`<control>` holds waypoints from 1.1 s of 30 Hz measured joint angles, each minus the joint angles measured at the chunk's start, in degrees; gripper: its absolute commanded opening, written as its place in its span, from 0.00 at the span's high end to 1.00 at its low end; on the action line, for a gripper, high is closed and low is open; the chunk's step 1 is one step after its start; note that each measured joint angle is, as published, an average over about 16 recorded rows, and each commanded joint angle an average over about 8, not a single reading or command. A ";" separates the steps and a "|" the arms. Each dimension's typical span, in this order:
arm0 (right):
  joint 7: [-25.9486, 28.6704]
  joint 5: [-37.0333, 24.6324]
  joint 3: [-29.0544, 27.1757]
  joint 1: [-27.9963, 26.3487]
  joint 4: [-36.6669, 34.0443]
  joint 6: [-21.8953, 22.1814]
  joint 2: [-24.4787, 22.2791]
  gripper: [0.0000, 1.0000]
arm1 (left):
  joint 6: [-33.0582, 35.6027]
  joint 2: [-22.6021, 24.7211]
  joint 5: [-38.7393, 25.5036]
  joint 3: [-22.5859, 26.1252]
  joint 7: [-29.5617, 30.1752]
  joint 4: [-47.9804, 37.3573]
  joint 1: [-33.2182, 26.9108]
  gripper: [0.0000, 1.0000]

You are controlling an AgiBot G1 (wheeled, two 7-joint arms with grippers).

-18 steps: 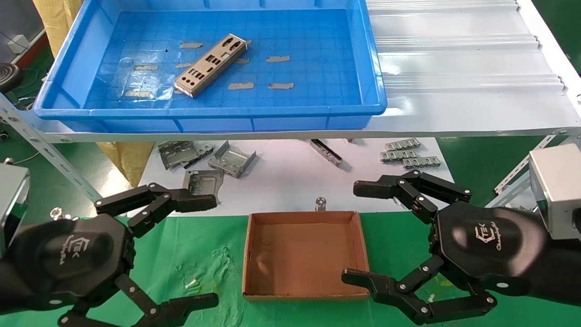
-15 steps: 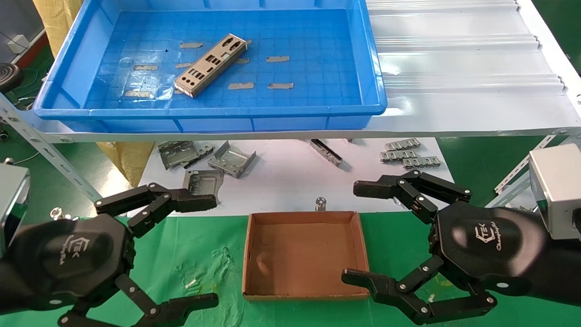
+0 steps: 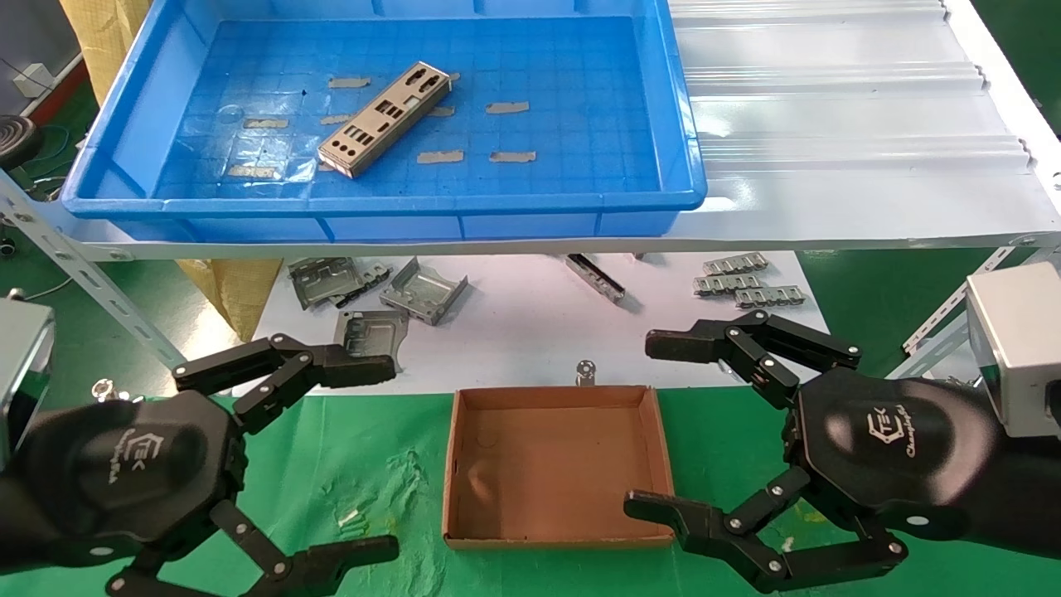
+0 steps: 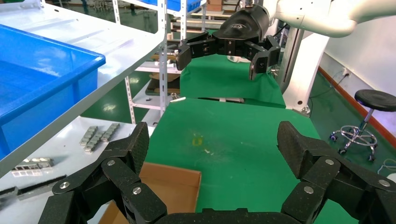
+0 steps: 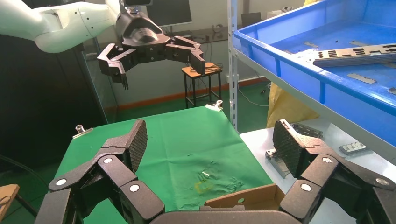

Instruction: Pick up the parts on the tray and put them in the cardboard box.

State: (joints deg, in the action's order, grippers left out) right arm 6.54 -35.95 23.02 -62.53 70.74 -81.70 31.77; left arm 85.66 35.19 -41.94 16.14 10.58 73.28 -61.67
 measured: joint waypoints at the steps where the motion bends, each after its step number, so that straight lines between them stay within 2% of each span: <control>1: 0.00 0.00 0.00 0.00 0.00 0.00 0.00 0.00 | 0.00 0.00 0.00 0.00 0.00 0.00 0.00 0.00; 33: 0.00 0.00 0.00 0.00 0.00 0.00 0.00 0.00 | 0.00 0.00 0.00 0.00 0.00 0.00 0.00 0.00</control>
State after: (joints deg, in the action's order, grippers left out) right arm 6.54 -35.95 23.02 -62.53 70.74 -81.70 31.77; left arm 85.66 35.19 -41.94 16.14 10.58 73.28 -61.67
